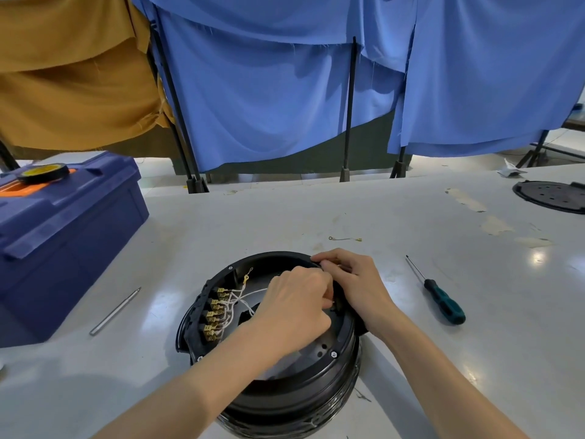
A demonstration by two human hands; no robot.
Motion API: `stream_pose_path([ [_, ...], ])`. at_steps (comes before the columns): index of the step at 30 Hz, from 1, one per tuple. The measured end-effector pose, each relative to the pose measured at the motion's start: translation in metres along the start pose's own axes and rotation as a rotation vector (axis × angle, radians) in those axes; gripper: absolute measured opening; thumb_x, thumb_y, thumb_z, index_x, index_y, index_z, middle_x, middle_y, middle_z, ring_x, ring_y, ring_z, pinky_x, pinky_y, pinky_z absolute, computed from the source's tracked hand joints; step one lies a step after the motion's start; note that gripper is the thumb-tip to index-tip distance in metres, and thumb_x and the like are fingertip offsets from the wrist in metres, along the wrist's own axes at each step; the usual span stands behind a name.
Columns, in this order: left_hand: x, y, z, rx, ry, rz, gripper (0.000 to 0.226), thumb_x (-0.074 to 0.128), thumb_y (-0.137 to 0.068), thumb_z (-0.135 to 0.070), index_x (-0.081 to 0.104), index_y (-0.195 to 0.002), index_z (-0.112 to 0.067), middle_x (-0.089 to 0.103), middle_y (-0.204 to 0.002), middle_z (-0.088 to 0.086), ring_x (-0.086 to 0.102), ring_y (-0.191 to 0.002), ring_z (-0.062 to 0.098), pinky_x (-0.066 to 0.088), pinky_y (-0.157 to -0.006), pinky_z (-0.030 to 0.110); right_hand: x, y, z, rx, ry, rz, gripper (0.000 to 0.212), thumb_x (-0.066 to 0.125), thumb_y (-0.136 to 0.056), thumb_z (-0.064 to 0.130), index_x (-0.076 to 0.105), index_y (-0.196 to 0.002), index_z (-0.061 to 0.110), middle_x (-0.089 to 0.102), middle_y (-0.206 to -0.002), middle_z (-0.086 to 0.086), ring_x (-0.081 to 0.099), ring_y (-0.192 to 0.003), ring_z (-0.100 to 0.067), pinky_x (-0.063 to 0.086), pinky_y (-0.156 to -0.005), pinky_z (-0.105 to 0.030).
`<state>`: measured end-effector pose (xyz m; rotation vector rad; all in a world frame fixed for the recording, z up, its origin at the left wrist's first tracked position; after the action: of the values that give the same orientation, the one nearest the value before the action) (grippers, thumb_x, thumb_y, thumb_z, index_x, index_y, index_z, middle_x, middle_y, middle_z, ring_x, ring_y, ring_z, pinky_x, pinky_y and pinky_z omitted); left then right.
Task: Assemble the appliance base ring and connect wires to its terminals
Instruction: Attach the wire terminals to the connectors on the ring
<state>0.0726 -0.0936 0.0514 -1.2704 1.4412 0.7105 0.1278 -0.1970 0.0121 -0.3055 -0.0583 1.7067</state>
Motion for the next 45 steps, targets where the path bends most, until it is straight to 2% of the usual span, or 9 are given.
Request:
stream_pose_path([
  [6, -0.009, 0.000, 0.010, -0.070, 0.135, -0.052, 0.011, 0.065, -0.086, -0.032, 0.074, -0.084, -0.026, 0.069, -0.080, -0.002, 0.062, -0.084, 0.018, 0.050, -0.080, 0.036, -0.001, 0.000, -0.002, 0.012, -0.056, 0.038, 0.023, 0.055, -0.095, 0.008, 0.076, -0.094, 0.019, 0.075, -0.081, 0.003, 0.069, -0.072, -0.009, 0.051, -0.062, -0.018],
  [10, -0.022, 0.002, 0.021, -0.129, 0.275, -0.192, 0.009, 0.069, -0.084, -0.032, 0.075, -0.079, -0.026, 0.071, -0.070, -0.007, 0.066, -0.072, 0.010, 0.054, -0.074, 0.034, -0.004, -0.004, -0.007, 0.036, -0.077, 0.018, 0.020, 0.057, -0.096, 0.013, 0.076, -0.098, 0.020, 0.076, -0.089, 0.003, 0.071, -0.085, -0.011, 0.057, -0.074, -0.022],
  [13, -0.038, 0.000, 0.043, -0.155, 0.266, -0.327, 0.006, 0.069, -0.084, -0.032, 0.074, -0.080, -0.031, 0.070, -0.071, -0.016, 0.064, -0.070, -0.001, 0.054, -0.074, 0.030, -0.014, -0.018, -0.017, 0.100, -0.077, -0.029, 0.016, 0.057, -0.095, 0.012, 0.073, -0.100, 0.014, 0.076, -0.080, 0.000, 0.070, -0.074, -0.009, 0.051, -0.060, -0.016],
  [15, -0.042, -0.001, 0.064, -0.179, 0.146, -0.360, 0.012, 0.063, -0.090, -0.033, 0.072, -0.098, -0.034, 0.068, -0.095, -0.020, 0.061, -0.092, 0.005, 0.049, -0.082, 0.030, -0.026, -0.033, -0.026, 0.121, 0.027, -0.102, 0.014, 0.058, -0.093, 0.008, 0.071, -0.098, 0.010, 0.075, -0.081, -0.004, 0.068, -0.075, -0.013, 0.047, -0.060, -0.016],
  [18, -0.026, -0.001, 0.094, -0.241, 0.101, -0.239, 0.033, 0.052, -0.097, -0.033, 0.057, -0.129, -0.032, 0.056, -0.126, -0.014, 0.048, -0.118, 0.012, 0.038, -0.096, 0.028, -0.044, -0.062, -0.045, 0.127, 0.396, -0.195, 0.022, 0.055, -0.093, 0.007, 0.070, -0.108, 0.009, 0.068, -0.109, -0.007, 0.060, -0.102, -0.023, 0.047, -0.083, -0.027],
  [22, -0.012, -0.003, 0.108, -0.251, 0.175, -0.199, 0.036, 0.047, -0.098, -0.039, 0.054, -0.133, -0.033, 0.056, -0.127, -0.015, 0.050, -0.119, 0.010, 0.041, -0.098, 0.028, -0.055, -0.100, -0.069, 0.186, 0.708, -0.211, 0.033, 0.046, -0.099, 0.011, 0.059, -0.129, 0.009, 0.043, -0.136, -0.015, 0.032, -0.125, -0.036, 0.030, -0.102, -0.034],
  [34, -0.007, -0.004, 0.112, -0.243, 0.174, -0.254, 0.035, 0.049, -0.097, -0.039, 0.054, -0.131, -0.037, 0.055, -0.123, -0.020, 0.051, -0.113, 0.006, 0.040, -0.091, 0.021, -0.042, -0.127, -0.083, 0.250, 0.955, -0.240, 0.020, 0.043, -0.097, 0.008, 0.062, -0.102, 0.002, 0.056, -0.110, -0.016, 0.041, -0.107, -0.033, 0.037, -0.084, -0.034],
  [40, -0.010, -0.002, 0.107, -0.230, 0.233, -0.251, 0.040, 0.046, -0.097, -0.044, 0.050, -0.135, -0.036, 0.053, -0.130, -0.019, 0.046, -0.121, 0.007, 0.036, -0.100, 0.023, -0.030, -0.103, -0.036, 0.107, 0.390, -0.194, 0.013, 0.056, -0.093, 0.002, 0.059, -0.083, 0.008, 0.066, -0.073, -0.009, 0.062, -0.071, -0.021, 0.051, -0.071, -0.036],
  [45, -0.031, 0.002, 0.074, -0.044, 0.313, -0.367, 0.043, 0.054, -0.093, -0.037, 0.048, -0.135, -0.041, 0.047, -0.129, -0.029, 0.038, -0.123, -0.002, 0.028, -0.105, 0.019, 0.003, -0.048, 0.039, -0.163, 0.128, 0.029, 0.012, 0.070, -0.081, -0.002, 0.063, -0.079, 0.008, 0.068, -0.057, -0.005, 0.060, -0.050, -0.011, 0.045, -0.052, -0.015],
])
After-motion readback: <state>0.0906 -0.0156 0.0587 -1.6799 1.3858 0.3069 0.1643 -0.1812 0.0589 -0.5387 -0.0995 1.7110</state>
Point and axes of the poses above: each hand's wrist, its own y-axis away from the middle knuckle, its own x-axis out of the palm, z = x × y, the point moved 5 cm from there along -y, towards the middle knuckle
